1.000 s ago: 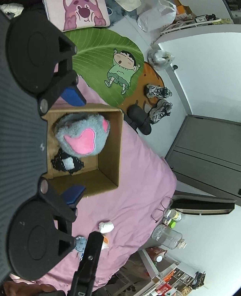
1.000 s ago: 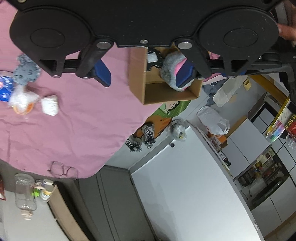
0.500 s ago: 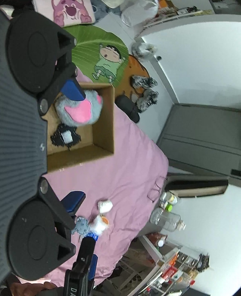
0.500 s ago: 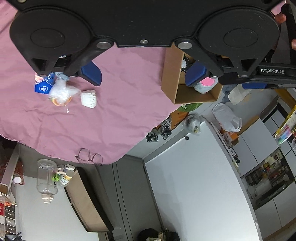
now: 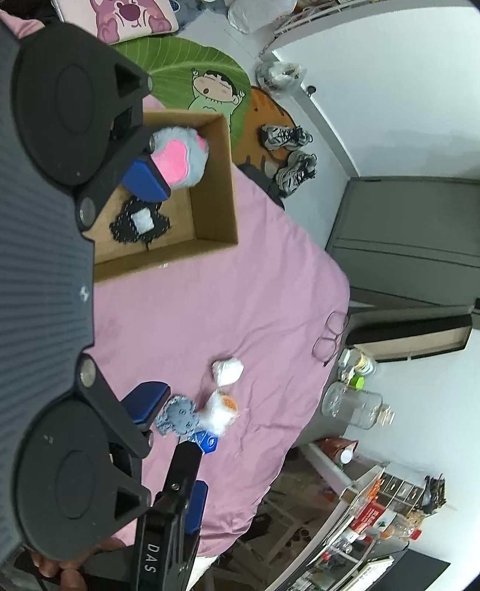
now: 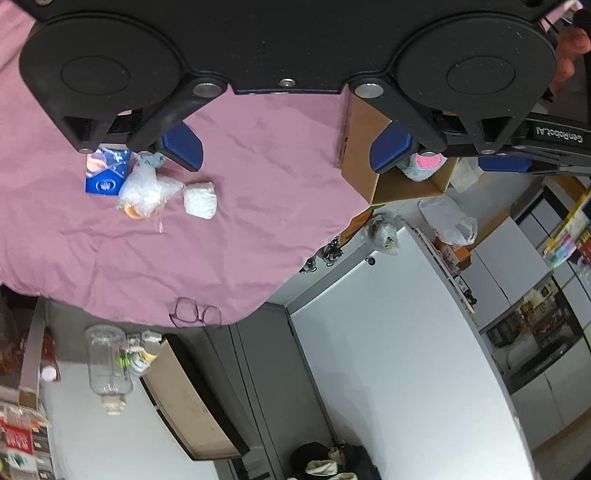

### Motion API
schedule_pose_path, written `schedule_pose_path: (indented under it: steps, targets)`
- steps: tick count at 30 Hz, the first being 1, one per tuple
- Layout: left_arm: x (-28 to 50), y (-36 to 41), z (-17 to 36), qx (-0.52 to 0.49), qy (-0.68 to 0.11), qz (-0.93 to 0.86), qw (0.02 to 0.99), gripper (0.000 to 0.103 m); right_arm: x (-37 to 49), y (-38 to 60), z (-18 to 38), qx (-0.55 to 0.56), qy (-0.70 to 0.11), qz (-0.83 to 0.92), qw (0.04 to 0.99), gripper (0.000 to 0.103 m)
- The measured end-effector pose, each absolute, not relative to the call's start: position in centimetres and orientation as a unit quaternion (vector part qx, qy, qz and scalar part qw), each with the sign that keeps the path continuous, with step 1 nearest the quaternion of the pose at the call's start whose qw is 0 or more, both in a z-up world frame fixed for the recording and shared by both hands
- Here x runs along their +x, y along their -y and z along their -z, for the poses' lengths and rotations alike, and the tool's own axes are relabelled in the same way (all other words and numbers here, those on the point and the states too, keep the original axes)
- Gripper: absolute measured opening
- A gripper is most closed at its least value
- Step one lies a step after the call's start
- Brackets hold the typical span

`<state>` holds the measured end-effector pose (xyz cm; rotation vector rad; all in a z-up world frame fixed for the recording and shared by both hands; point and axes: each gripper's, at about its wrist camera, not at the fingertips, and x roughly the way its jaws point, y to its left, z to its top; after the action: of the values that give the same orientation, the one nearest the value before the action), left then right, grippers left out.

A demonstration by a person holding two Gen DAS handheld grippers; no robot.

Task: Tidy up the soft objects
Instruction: 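Move the left tool to the denim plush while the right tool approaches the tissue pack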

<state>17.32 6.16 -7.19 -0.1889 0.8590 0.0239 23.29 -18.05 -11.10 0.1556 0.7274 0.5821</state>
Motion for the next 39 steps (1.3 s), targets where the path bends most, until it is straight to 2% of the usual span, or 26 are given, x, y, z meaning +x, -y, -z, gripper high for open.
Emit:
schedule_pose_path:
  steps: [21, 23, 25, 35, 39]
  targets:
    - [20.9, 0.4, 9.6, -0.054, -0.418, 0.014, 0.907, 0.099, 26.6, 24.2, 16.4, 0.120, -0.405, -0.228, 0.877, 0.099]
    - [21.5, 0.9, 10.1, -0.045, -0.422, 0.023, 0.905, 0.093, 27.1, 24.7, 17.0, 0.126, -0.410, -0.226, 0.875, 0.099]
    - [22.3, 1.4, 10.7, -0.039, -0.429, 0.030, 0.902, 0.091, 27.8, 25.1, 17.4, 0.133, -0.415, -0.223, 0.872, 0.099]
    - [26.4, 4.0, 13.3, -0.027, -0.443, 0.054, 0.894, 0.086, 30.5, 27.0, 19.7, 0.127, -0.411, -0.176, 0.886, 0.098]
    - [28.2, 5.2, 14.9, -0.033, -0.457, 0.065, 0.887, 0.073, 31.3, 27.4, 20.8, 0.119, -0.414, -0.172, 0.886, 0.094]
